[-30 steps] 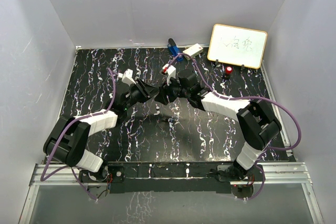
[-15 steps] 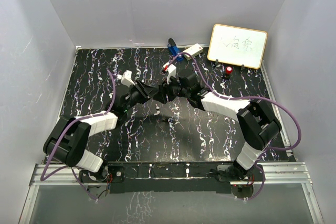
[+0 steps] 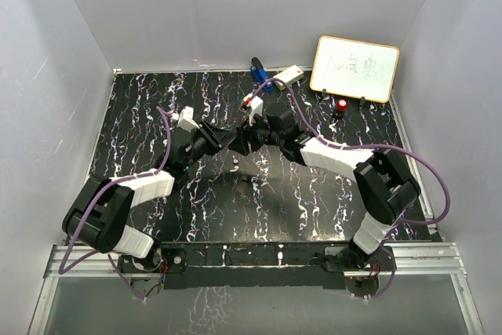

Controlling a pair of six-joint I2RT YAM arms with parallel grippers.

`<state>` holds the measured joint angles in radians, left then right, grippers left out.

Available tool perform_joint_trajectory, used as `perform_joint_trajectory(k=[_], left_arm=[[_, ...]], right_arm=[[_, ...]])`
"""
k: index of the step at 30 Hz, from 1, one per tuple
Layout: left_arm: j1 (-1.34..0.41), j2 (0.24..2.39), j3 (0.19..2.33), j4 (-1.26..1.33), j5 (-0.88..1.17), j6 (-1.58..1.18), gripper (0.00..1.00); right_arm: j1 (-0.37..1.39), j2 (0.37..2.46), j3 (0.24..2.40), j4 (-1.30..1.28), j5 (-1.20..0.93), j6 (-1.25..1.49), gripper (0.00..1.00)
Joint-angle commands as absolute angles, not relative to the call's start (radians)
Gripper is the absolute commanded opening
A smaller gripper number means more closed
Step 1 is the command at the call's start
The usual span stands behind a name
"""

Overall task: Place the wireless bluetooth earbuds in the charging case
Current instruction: Pick up the charging case at the center of the board.

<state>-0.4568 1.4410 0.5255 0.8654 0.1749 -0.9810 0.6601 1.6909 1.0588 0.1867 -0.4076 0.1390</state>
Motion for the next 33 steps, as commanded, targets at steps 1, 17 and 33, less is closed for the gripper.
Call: perform_joint_trajectory(k=[1,17,33], left_arm=[[-0.463,1.394,0.516,0.906,0.155,-0.977,0.29],[-0.463,1.424,0.528,0.924,0.187,-0.986,0.0],[-0.459,1.375,0.557,0.813,0.121,-0.966,0.0]], right_arm=[[0.663,1.658,1.109,0.254,-0.417,0.146,0.0],[0.663,1.653,1.107,0.255,-0.42,0.142,0.0],[0.66,1.558,1.051,0.19,-0.366,0.121,0.65]])
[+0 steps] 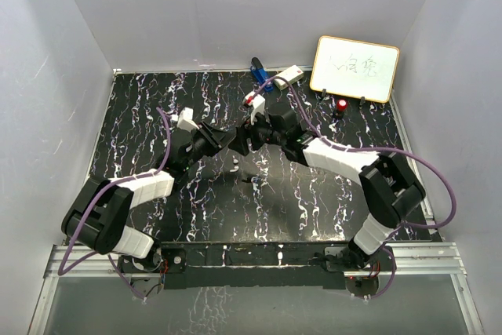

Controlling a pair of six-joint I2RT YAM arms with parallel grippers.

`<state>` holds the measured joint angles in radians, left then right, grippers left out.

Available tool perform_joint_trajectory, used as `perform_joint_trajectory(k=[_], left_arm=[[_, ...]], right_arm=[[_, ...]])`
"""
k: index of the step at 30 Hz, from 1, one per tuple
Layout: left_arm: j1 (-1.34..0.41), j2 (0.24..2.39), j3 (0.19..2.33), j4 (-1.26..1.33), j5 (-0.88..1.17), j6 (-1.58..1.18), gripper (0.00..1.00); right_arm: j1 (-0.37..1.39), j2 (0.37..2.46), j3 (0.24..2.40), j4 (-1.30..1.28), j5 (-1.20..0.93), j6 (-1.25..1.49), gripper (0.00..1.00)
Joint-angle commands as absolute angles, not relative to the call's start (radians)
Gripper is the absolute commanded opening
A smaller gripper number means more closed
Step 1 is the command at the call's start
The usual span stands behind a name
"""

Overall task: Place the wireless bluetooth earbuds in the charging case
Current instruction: Pick up the charging case at the center of the board, then open the charging case.

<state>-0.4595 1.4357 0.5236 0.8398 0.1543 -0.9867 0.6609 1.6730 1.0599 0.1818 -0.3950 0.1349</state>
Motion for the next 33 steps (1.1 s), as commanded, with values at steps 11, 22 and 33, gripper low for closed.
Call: perform_joint_trajectory(k=[11,22,33], left_arm=[[-0.443,1.379,0.574,0.814,0.124,-0.992,0.0],[-0.442,1.385,0.518,0.964,0.141,-1.058,0.0],[-0.441,1.446,0.448,1.168,0.106,-1.135,0.0]], right_arm=[[0.627,1.222,0.83,0.131,-0.089,0.183,0.81],[0.619,1.426,0.997,0.05,-0.142,0.34,0.98],[0.619,1.481,1.051,0.072,-0.172,0.386,0.96]])
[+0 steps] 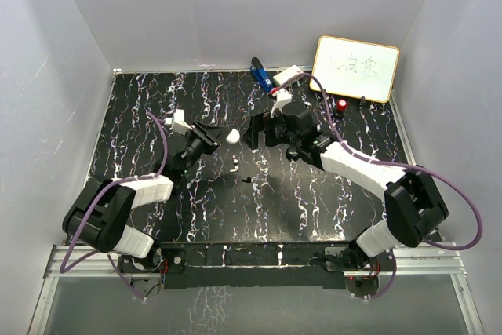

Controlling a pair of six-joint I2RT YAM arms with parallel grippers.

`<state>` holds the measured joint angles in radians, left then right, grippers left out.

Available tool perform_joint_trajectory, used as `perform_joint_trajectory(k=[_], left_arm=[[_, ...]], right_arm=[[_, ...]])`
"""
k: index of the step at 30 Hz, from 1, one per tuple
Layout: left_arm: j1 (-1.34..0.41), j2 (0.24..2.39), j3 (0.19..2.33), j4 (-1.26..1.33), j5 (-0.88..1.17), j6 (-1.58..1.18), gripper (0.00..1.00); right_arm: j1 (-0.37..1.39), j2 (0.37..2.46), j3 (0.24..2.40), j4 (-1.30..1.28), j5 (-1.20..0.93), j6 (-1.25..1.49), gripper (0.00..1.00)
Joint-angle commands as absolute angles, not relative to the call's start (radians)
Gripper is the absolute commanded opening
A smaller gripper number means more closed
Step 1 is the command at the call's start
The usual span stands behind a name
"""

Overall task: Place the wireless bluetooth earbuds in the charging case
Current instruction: Open the charging case.

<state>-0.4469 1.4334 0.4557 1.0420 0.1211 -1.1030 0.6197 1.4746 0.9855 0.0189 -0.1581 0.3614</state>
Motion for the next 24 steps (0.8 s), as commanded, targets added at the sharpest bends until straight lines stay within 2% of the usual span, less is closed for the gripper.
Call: perform_joint_trajectory(k=[1,24], left_arm=[[-0.442,1.452,0.449,1.175,0.107,-1.139,0.0],[-0.442,1.46,0.434,1.199,0.143,-1.181,0.0]], right_arm=[[0.62,1.486,1.057,0.072,-0.174,0.386,0.96],[0.623,1.613,1.075,0.14,-0.204,0.403,0.96]])
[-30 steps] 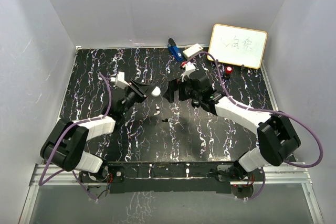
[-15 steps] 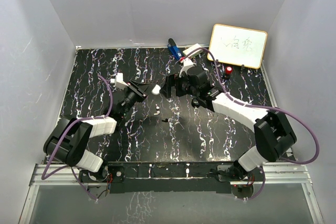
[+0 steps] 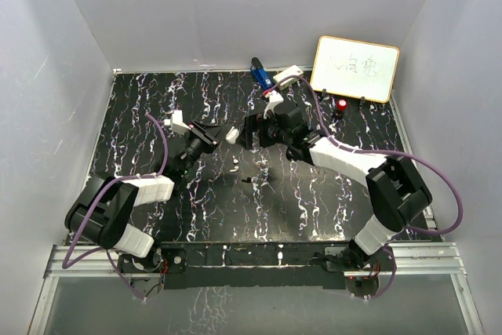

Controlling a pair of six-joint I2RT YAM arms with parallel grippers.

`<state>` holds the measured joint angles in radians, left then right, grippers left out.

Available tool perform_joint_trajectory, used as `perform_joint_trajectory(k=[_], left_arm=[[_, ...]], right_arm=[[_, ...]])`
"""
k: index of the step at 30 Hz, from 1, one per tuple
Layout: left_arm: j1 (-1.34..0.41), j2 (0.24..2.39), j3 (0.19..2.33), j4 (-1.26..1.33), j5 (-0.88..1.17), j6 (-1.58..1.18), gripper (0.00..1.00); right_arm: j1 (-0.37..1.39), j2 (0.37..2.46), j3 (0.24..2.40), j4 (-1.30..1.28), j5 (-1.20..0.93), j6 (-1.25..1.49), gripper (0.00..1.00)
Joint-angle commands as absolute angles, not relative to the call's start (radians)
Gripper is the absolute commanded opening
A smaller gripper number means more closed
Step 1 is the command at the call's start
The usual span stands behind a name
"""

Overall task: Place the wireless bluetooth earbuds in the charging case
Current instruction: Open the charging case.

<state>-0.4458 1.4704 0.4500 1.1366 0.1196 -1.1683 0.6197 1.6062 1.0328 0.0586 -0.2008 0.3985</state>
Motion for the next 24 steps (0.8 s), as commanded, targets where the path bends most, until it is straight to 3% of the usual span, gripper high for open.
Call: perform_joint_trajectory(k=[1,24], left_arm=[[-0.442,1.458,0.431,1.198,0.145,-1.183,0.0],[-0.443,1.434,0.391,1.253,0.136,-1.25,0.0]], right_arm=[[0.623,1.615,1.079,0.141,-0.204,0.401,0.96],[0.624,1.718,1.124,0.162,-0.204,0.402,0.97]])
